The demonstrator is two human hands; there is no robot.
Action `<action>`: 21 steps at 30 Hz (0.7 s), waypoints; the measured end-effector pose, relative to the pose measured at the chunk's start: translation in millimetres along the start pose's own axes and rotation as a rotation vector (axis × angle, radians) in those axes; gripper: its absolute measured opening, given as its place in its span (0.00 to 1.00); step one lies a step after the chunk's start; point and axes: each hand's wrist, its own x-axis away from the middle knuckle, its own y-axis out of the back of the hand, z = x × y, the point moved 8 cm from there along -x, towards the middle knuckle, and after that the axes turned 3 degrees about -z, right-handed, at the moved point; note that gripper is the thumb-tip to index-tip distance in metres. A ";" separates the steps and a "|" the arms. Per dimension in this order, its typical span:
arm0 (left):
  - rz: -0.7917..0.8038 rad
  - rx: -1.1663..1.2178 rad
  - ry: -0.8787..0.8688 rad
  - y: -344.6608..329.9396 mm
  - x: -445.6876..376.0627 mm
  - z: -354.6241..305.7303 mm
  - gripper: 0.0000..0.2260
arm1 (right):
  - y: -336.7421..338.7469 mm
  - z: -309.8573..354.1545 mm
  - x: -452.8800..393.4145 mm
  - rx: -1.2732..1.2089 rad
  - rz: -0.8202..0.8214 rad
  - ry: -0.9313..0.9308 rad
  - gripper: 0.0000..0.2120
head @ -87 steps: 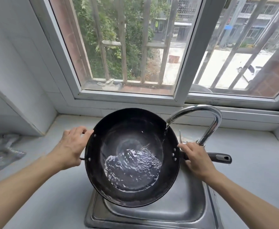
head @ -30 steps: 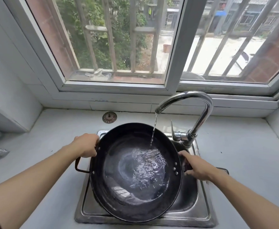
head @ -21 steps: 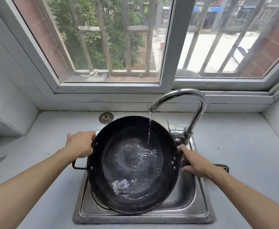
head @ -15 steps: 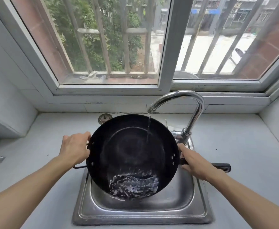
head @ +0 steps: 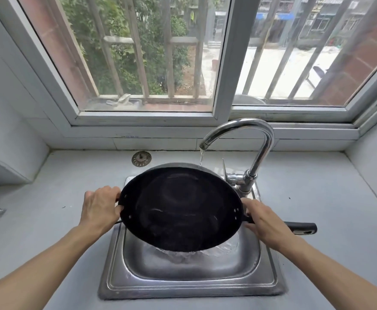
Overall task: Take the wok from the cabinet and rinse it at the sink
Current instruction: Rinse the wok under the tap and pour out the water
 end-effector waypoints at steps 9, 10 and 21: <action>-0.079 0.032 -0.092 3.0 -1.9 -11.7 0.16 | 16.3 2.0 2.8 0.182 -0.203 0.082 0.36; -0.083 0.028 -0.108 2.7 -2.7 -13.2 0.16 | 18.4 2.6 2.4 0.187 -0.223 0.084 0.34; -0.281 0.051 -0.266 2.4 -11.2 -21.3 0.24 | 33.0 0.5 -2.6 0.208 -0.345 0.099 0.28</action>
